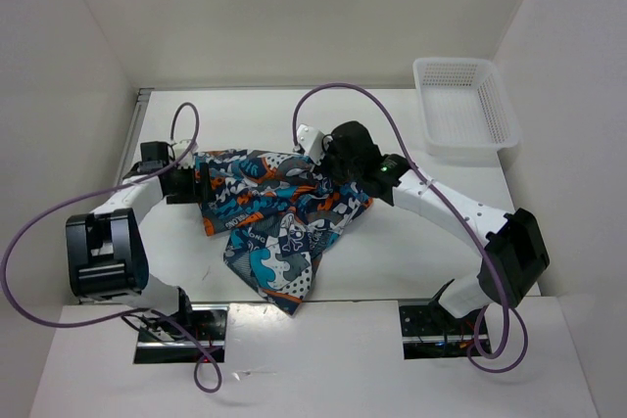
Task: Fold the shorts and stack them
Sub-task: Flatten the shorts out
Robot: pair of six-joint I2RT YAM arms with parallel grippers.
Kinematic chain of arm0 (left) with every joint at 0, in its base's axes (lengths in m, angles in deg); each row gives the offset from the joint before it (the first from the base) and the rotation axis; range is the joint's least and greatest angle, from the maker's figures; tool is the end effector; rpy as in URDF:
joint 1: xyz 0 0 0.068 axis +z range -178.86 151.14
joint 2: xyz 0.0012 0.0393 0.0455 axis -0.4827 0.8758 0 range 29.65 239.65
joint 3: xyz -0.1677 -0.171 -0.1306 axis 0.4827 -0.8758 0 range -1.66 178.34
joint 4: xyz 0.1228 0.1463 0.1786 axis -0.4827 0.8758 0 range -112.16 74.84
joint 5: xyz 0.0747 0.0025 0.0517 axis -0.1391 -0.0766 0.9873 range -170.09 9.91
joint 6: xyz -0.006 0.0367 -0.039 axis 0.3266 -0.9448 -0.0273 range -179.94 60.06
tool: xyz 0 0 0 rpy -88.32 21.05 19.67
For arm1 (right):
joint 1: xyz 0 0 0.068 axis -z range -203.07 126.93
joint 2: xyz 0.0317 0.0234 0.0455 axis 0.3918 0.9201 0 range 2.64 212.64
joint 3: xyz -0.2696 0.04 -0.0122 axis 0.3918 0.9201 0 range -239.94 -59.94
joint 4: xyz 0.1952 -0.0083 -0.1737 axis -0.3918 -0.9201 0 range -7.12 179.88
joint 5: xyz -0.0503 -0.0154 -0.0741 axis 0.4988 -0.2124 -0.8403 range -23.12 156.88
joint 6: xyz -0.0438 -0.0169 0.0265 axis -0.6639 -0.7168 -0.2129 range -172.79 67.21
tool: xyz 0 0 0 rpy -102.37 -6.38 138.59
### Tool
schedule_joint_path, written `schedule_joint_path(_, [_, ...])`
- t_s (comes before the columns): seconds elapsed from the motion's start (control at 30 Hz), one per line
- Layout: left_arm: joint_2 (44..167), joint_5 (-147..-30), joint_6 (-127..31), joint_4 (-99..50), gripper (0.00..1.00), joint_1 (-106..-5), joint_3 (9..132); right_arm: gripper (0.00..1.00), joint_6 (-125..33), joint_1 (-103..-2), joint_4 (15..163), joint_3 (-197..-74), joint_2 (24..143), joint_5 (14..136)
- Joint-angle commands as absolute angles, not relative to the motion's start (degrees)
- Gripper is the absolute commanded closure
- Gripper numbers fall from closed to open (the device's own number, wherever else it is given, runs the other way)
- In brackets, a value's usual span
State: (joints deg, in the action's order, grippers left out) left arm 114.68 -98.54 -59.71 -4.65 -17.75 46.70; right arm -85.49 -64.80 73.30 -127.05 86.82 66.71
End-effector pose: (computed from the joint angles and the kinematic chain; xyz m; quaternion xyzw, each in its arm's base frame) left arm 0.2892 0.0454 0.1909 -0.0438 0.9395 -0.1232 0.3165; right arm 0.2509 0.2237 0.3009 -0.5326 0.7024 0.0359 0.4709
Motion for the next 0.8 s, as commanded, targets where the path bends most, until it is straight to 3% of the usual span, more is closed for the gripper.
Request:
schedule_joint_path(0.0, [116.7,-96.4,-59.9,-9.2,0.17,-17.4,47.6,1.0,-86.6,-64.6,76.2,-127.0,86.7,67.2])
schedule_joint_path(0.2, [121.3,-102.0,-59.9,-8.0,0.2,-17.4,50.8,1.0,-87.2,-64.6,76.7,-127.0,86.7,67.2])
schedule_joint_path(0.47, [123.1,-103.6,-59.9,-7.5,0.49,-17.4,52.0,1.0,-87.7,-64.6,76.7,-127.0,87.2,67.2])
schedule_joint_path(0.57, [123.1,-103.6,-59.9,-7.5,0.54,-17.4,52.6,1.0,-87.7,-64.6,76.7,-127.5,87.7,67.2])
schedule_joint_path(0.77, [123.6,-103.1,-59.9,-8.0,0.8,-17.4,53.2,1.0,-88.2,-64.6,76.7,-128.1,88.2,66.7])
